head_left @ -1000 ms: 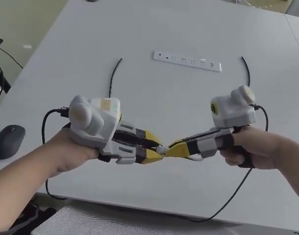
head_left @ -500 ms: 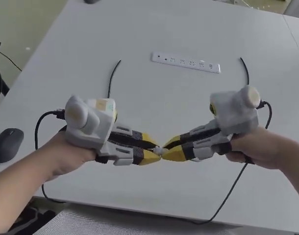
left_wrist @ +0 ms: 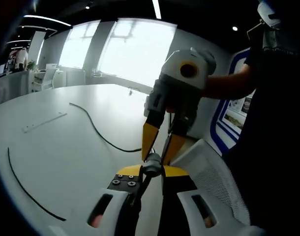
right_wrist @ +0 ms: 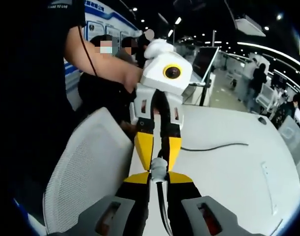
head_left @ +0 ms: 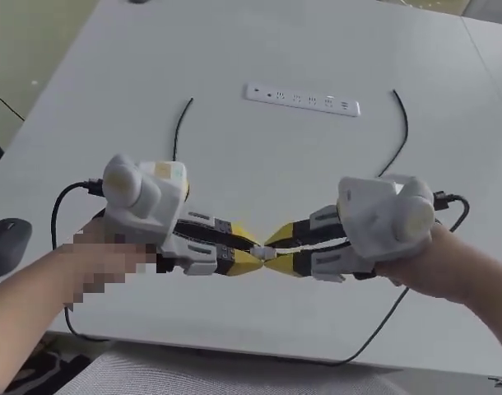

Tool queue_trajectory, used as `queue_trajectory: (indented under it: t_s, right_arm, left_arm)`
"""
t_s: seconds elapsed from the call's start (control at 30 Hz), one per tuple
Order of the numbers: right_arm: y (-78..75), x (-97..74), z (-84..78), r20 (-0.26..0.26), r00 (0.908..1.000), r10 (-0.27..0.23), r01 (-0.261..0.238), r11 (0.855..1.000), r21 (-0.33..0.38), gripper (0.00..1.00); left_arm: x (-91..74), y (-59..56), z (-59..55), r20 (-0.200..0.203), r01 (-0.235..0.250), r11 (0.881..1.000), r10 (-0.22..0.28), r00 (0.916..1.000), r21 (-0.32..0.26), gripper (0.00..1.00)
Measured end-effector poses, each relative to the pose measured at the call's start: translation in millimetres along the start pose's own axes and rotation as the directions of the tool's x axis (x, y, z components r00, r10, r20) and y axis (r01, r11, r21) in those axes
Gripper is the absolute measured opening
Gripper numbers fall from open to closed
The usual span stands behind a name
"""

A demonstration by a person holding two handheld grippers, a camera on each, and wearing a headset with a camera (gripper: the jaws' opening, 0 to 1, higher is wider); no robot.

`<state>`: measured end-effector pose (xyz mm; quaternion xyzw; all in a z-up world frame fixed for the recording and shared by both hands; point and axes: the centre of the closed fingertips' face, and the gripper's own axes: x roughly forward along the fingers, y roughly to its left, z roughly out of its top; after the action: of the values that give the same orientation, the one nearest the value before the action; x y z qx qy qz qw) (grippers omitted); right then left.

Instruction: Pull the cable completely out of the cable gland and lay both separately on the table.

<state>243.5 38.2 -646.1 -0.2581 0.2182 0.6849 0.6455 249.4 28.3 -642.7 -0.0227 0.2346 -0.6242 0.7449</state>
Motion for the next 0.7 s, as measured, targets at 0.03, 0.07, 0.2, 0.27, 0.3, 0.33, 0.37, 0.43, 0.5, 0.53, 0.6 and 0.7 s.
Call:
queue_trajectory:
  t_s: [0.03,0.07,0.2,0.27,0.3,0.33,0.37,0.43,0.5,0.53,0.6,0.7]
  right_arm:
    - [-0.6,-0.1,0.0,-0.001,1.0,-0.008,0.008,1.0,-0.014,0.07]
    - [-0.5,-0.3,0.8,-0.001,0.9998,-0.018,0.018,0.999,-0.031,0.07]
    - [-1.8,-1.0,3.8,0.006,0.9985,-0.054,0.054,0.997,-0.063,0.07]
    - [-3.0,-1.6,5.9,0.012,0.9975,-0.07,0.071,0.995,-0.075,0.07]
    - [-3.2,-1.6,6.2,0.014,0.9974,-0.071,0.072,0.995,-0.075,0.07]
    - [-2.7,-1.7,6.8,0.016,0.9972,-0.072,0.073,0.995,-0.073,0.08]
    - [-3.0,-1.7,7.0,0.018,0.997,-0.075,0.076,0.994,-0.072,0.08]
    - [-4.2,-1.9,7.9,0.021,0.9958,-0.089,0.09,0.994,-0.068,0.08]
    - [-4.0,-1.9,7.4,0.023,0.9955,-0.091,0.092,0.995,-0.035,0.08]
    - [-3.6,-1.9,6.6,0.021,0.9959,-0.088,0.088,0.996,-0.031,0.08]
    - [-1.8,-1.9,5.9,0.015,0.9967,-0.08,0.081,0.997,-0.022,0.08]
    - [0.0,-2.9,4.8,0.016,0.9983,-0.056,0.055,0.997,0.047,0.09]
  left_arm:
    - [0.0,0.0,0.5,0.001,0.001,1.0,-0.001,1.0,-0.002,0.15]
    - [-0.4,-0.1,0.6,0.0,0.002,1.0,-0.002,1.0,-0.004,0.15]
    - [-3.1,1.1,2.8,0.01,0.007,1.0,-0.006,0.9999,-0.029,0.15]
    - [-4.0,1.0,4.0,0.013,0.008,0.999,-0.007,0.9999,-0.036,0.15]
    - [-4.3,0.9,4.7,0.015,0.008,0.999,-0.008,0.9999,-0.037,0.15]
    - [-4.6,0.0,4.8,0.015,0.012,0.999,-0.012,0.9998,-0.042,0.15]
    - [-4.6,-0.1,5.0,0.014,0.013,0.999,-0.012,0.9998,-0.043,0.15]
    - [-5.0,0.3,5.7,0.015,0.01,0.999,-0.01,0.9998,-0.038,0.15]
    - [-4.4,-0.3,5.4,0.01,0.013,0.999,-0.013,0.9999,-0.033,0.15]
    - [-3.5,-1.4,4.7,0.005,0.014,1.0,-0.014,0.9999,-0.025,0.15]
    - [-2.8,-2.5,4.1,0.0,0.016,1.0,-0.016,0.9999,-0.015,0.15]
    - [-2.1,-4.0,2.0,-0.01,0.022,1.0,-0.022,0.9997,0.002,0.15]
